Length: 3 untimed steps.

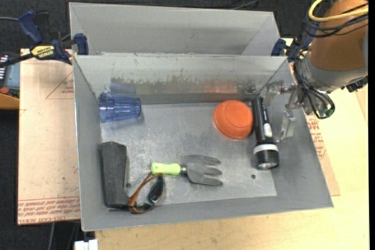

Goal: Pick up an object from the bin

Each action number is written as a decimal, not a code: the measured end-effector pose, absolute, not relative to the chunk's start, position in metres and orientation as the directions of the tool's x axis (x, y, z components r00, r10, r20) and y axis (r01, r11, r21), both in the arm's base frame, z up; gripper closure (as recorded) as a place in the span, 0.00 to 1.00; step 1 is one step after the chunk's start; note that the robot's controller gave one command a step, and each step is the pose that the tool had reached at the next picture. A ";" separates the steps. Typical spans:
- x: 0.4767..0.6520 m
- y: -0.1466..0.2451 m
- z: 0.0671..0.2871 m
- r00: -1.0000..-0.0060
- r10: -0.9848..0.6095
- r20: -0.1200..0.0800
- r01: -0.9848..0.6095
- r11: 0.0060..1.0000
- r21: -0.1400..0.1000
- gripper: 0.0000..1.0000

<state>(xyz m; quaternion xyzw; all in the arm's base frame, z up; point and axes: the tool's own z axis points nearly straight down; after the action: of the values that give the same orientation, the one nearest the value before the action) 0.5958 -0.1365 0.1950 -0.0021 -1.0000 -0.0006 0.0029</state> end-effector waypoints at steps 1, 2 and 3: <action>0.597 -0.136 0.200 -1.000 0.000 -0.002 0.000 1.000 0.000 0.00; 0.565 -0.146 0.092 -0.976 -0.216 0.000 -0.216 0.976 0.010 0.00; 0.569 -0.146 0.100 -0.971 -0.241 -0.010 -0.241 0.971 0.000 0.00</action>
Offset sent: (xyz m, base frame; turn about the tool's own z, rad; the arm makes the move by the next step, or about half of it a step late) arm -0.0385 -0.0161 -0.1250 -0.2465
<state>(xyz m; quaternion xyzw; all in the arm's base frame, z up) 0.5691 -0.1464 0.0996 0.1213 -0.9926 -0.0006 -0.0051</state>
